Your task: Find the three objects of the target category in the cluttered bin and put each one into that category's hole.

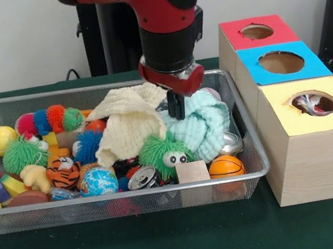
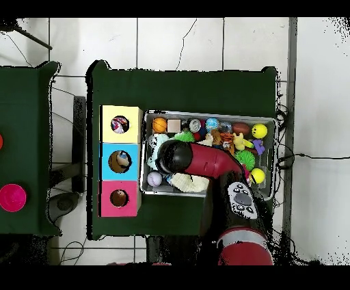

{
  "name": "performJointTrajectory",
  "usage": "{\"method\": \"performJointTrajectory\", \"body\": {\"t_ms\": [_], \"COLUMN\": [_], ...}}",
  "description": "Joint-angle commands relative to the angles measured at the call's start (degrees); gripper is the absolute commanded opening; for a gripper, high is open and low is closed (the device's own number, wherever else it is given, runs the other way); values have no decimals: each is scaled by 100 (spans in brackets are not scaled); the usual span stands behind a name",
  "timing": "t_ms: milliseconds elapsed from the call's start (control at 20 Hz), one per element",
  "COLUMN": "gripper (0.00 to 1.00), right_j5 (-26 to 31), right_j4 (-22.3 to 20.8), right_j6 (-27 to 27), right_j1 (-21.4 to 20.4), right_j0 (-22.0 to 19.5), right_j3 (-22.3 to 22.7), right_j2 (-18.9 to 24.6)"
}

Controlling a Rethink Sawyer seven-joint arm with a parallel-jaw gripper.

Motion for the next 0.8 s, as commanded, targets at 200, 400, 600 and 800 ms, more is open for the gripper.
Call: {"method": "performJointTrajectory", "body": {"t_ms": [200,400,600,800], "gripper": [0,0,0,0], "right_j5": [-818,-1031,-1008,-837], "right_j4": [503,659,873,1115], "right_j6": [1376,1258,1439,1608], "right_j1": [866,1021,653,233], "right_j0": [80,65,257,539], "right_j3": [442,474,943,1319], "right_j2": [-220,-211,-290,-474]}}
